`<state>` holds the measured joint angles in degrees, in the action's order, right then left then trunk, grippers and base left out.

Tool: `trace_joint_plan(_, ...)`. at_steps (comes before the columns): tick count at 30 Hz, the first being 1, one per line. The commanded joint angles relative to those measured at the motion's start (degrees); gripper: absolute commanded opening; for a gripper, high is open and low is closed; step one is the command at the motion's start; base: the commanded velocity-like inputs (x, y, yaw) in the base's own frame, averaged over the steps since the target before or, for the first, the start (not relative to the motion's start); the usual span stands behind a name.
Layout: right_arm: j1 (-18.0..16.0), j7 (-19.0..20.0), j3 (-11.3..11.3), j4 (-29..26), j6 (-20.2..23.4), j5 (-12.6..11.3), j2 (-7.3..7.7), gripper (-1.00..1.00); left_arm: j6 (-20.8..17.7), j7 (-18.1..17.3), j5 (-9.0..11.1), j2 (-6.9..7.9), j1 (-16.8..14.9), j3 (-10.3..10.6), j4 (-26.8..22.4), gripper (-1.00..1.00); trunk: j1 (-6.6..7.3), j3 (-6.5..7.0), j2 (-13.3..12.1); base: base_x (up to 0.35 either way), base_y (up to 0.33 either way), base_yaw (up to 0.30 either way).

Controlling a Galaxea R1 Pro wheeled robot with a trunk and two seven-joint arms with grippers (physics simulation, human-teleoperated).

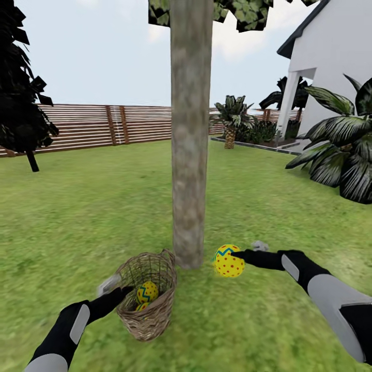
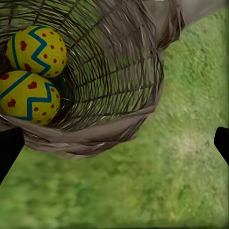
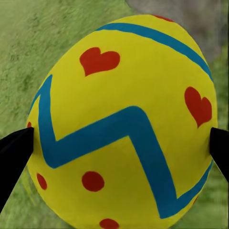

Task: Take the three Easter eggs out of the wicker basket on the lawn in the garden, then place them on the lawn next to a single tree (choose any tree) so that all three eggs are next to the same tree and none are left in the basket.

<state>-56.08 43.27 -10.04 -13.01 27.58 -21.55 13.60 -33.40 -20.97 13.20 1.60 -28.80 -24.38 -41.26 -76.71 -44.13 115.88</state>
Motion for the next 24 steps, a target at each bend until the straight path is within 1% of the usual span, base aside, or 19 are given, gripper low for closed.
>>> trace_joint_plan(1, 0.2, -1.4, -0.4, 0.0, -1.3, -0.6, 0.03, -1.0, -0.5, -0.1, 0.2, -0.02, 0.0, -0.2, -0.1, 1.0, 0.01, 0.0, 0.0, 0.0, 0.0, -0.24)
trace_joint_plan(4, 1.3, -3.2, -0.5, 0.0, -5.0, -0.6, 0.02, -1.0, -0.5, -0.1, 0.2, -0.02, 0.0, -0.2, 0.0, 1.0, 0.01, 0.18, 0.0, 0.0, 0.0, -0.24)
trace_joint_plan(6, 1.8, -4.2, -0.5, 0.2, -9.6, -0.5, -0.33, -1.0, -0.5, -0.1, 0.2, -0.03, 0.0, -0.2, -0.1, 1.0, 0.01, 0.3, 0.0, 0.0, 0.0, -0.24)
trace_joint_plan(7, 2.2, -5.0, -0.5, 0.5, -11.2, -0.3, -0.7, -1.0, -0.5, -0.1, 0.2, -0.02, 0.0, -0.1, -0.1, 1.0, 0.01, 0.36, 0.0, 0.0, 0.0, -0.24)
trace_joint_plan(10, 2.8, -9.4, -0.6, 1.0, -15.4, -0.1, -2.33, -1.0, -0.5, -0.1, 0.2, -0.02, 0.0, -0.1, -0.1, 1.0, 0.01, 0.55, 0.0, 0.0, 0.0, -0.24)
trace_joint_plan(12, 2.9, -11.1, -0.7, 1.1, -16.6, 0.0, -3.22, -1.0, -0.4, -0.1, 0.2, -0.09, 0.0, -0.1, 0.0, 1.0, 0.01, 0.67, 0.0, 0.0, 0.0, -0.239)
trace_joint_plan(13, 2.9, -12.2, -0.8, 1.1, -16.7, 0.3, -4.14, -1.0, -0.5, -0.1, 0.1, -0.1, 0.0, -0.1, 0.0, 1.0, 0.01, 0.74, 0.0, 0.0, 0.0, -0.239)
trace_joint_plan(14, 3.3, -13.8, -0.8, 1.1, -16.8, 1.5, -4.64, -1.0, -0.5, -0.1, 0.2, -0.11, 0.0, -0.1, 0.0, 1.0, 0.01, 0.8, 0.0, 0.0, 0.0, -0.239)
trace_joint_plan(15, 4.9, -15.6, -0.8, 1.1, -18.2, 4.2, -5.01, -1.0, -0.5, -0.1, 0.2, -0.11, 0.0, -0.1, 0.0, 1.0, 0.01, 0.86, 0.0, 0.0, -0.016, -0.238)
trace_joint_plan(16, 6.3, -17.3, -0.9, 1.1, -20.9, 6.6, -5.49, -1.0, -0.5, -0.1, 0.1, -0.11, 0.0, -0.1, 0.0, 1.0, 0.01, 0.93, 0.0, 0.0, -0.055, -0.238)
trace_joint_plan(17, 7.4, -20.3, -0.8, 1.2, -25.5, 9.5, -6.28, -1.0, -0.5, -0.1, 0.1, -0.14, 0.0, -0.1, 0.0, 1.0, 0.01, 0.99, 0.0, 0.0, -0.107, -0.232)
trace_joint_plan(18, 8.2, -24.0, -0.8, 1.6, -28.9, 11.6, -6.76, -1.0, -0.5, -0.1, 0.1, -0.17, 0.0, -0.1, 0.0, 1.0, 0.01, 1.05, 0.0, 0.0, -0.182, -0.222)
trace_joint_plan(19, 9.1, -27.2, -0.8, 2.7, -31.0, 12.9, -7.03, -1.0, -0.5, -0.1, 0.1, -0.29, 0.0, 0.0, 0.0, 1.0, 0.01, 1.1, 0.0, 0.0, -0.273, -0.18)
trace_joint_plan(21, 9.8, -28.7, -0.9, 3.4, -32.7, 13.4, -7.2, -1.0, -0.6, -0.2, 0.1, -0.35, 0.0, 0.0, 0.0, 1.0, 0.01, 1.13, 0.0, 0.0, -0.315, -0.064)
trace_joint_plan(23, 10.3, -29.0, -0.9, 3.6, -35.7, 13.5, -7.23, -1.0, -0.6, -0.2, 0.1, -0.48, 0.0, 0.0, -0.1, 1.0, 0.01, 1.13, 0.0, 0.0, -0.33, -0.012)
trace_joint_plan(24, 10.5, -29.1, -0.9, 3.6, -36.6, 13.6, -7.24, -1.0, -0.6, -0.2, 0.1, -0.52, 0.0, 0.0, 0.0, 1.0, 0.01, 1.13, 0.0, 0.0, -0.333, -0.003)
